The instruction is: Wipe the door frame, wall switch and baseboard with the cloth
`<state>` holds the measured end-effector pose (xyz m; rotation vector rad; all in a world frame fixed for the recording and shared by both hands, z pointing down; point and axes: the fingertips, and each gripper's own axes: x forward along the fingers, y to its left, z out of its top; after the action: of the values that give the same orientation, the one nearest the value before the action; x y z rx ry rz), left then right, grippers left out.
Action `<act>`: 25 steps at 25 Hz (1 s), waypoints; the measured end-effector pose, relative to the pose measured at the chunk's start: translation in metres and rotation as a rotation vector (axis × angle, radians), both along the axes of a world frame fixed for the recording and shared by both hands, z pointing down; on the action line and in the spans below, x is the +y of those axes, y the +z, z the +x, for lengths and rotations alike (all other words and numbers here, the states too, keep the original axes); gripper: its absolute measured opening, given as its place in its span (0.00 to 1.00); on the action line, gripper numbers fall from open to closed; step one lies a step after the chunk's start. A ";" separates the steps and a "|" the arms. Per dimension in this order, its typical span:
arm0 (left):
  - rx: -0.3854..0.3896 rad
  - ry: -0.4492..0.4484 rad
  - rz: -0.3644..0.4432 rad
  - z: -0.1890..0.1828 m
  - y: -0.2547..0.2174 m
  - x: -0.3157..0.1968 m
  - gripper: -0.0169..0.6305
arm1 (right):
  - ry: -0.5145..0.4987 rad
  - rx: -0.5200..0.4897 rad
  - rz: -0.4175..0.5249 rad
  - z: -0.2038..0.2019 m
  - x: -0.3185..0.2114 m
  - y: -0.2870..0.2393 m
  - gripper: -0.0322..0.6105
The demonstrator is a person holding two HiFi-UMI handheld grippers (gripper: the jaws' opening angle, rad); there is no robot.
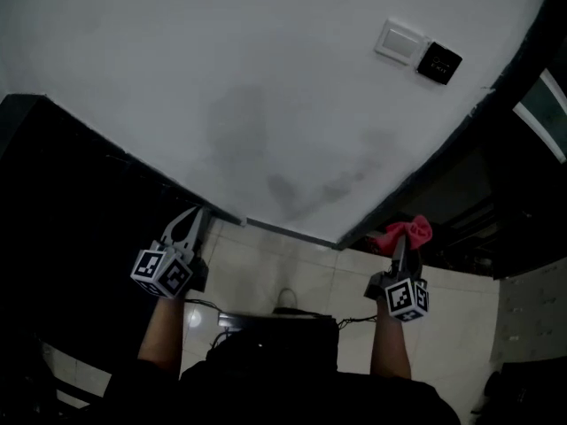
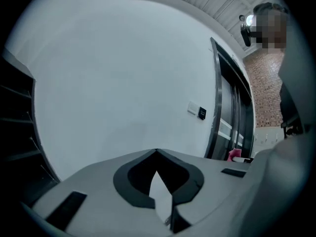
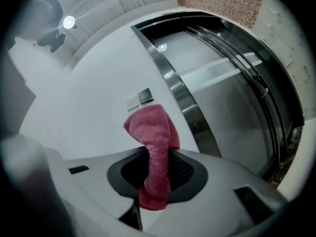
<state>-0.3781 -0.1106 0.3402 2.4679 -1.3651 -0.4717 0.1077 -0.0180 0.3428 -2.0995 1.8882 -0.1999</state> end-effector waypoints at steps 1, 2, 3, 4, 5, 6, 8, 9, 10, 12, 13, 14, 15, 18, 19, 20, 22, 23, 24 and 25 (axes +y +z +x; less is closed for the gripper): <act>-0.002 0.012 -0.004 -0.004 0.003 0.007 0.01 | 0.005 0.001 -0.001 -0.007 0.013 0.002 0.17; -0.002 0.027 -0.004 -0.009 0.007 0.013 0.01 | 0.011 0.010 -0.003 -0.014 0.025 0.005 0.17; -0.004 0.044 0.002 -0.012 0.008 0.018 0.01 | 0.021 0.022 -0.007 -0.022 0.037 0.007 0.17; -0.010 0.063 0.010 -0.015 0.009 0.023 0.01 | 0.031 0.031 -0.010 -0.030 0.048 0.008 0.17; -0.016 0.077 0.016 -0.018 0.009 0.028 0.01 | 0.039 0.037 -0.013 -0.038 0.059 0.007 0.17; -0.019 0.085 0.022 -0.020 0.007 0.032 0.01 | 0.040 0.041 -0.014 -0.045 0.067 0.006 0.17; -0.013 0.086 0.046 -0.020 0.002 0.038 0.01 | 0.029 0.049 -0.012 -0.057 0.075 0.002 0.17; -0.010 0.085 0.062 -0.019 0.000 0.040 0.01 | 0.024 0.050 -0.011 -0.062 0.078 0.002 0.17; -0.008 0.082 0.075 -0.018 0.000 0.042 0.01 | 0.019 0.049 -0.012 -0.068 0.079 0.004 0.17; -0.004 0.077 0.089 -0.013 -0.002 0.046 0.01 | 0.013 0.048 -0.015 -0.076 0.081 0.006 0.17; -0.001 0.080 0.098 -0.010 -0.003 0.049 0.01 | 0.009 0.050 -0.013 -0.079 0.081 0.007 0.17; 0.001 0.083 0.108 -0.008 -0.004 0.052 0.01 | 0.005 0.051 -0.008 -0.081 0.080 0.006 0.17; 0.003 0.084 0.117 -0.006 -0.004 0.054 0.01 | 0.002 0.052 -0.003 -0.082 0.080 0.004 0.17; 0.019 0.079 0.114 -0.002 0.002 0.059 0.01 | -0.003 0.062 -0.004 -0.078 0.079 -0.003 0.17; 0.026 0.082 0.106 0.000 0.004 0.059 0.01 | -0.001 0.065 -0.002 -0.076 0.080 -0.005 0.17; 0.028 0.085 0.098 0.001 0.006 0.060 0.01 | 0.002 0.067 0.002 -0.074 0.081 -0.007 0.17; 0.015 0.091 0.096 0.005 0.007 0.062 0.01 | 0.013 0.071 0.003 -0.068 0.085 -0.010 0.17; 0.013 0.092 0.101 0.006 0.006 0.062 0.01 | 0.019 0.072 0.001 -0.065 0.086 -0.010 0.17; 0.018 0.091 0.103 0.006 0.005 0.062 0.01 | 0.022 0.072 -0.001 -0.062 0.086 -0.009 0.17; 0.023 0.087 0.098 0.003 0.007 0.061 0.01 | 0.021 0.067 -0.001 -0.062 0.085 -0.008 0.17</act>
<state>-0.3752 -0.0494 0.3469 2.5800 -1.2477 -0.5574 0.0458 0.0667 0.3348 -2.1515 1.9025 -0.1278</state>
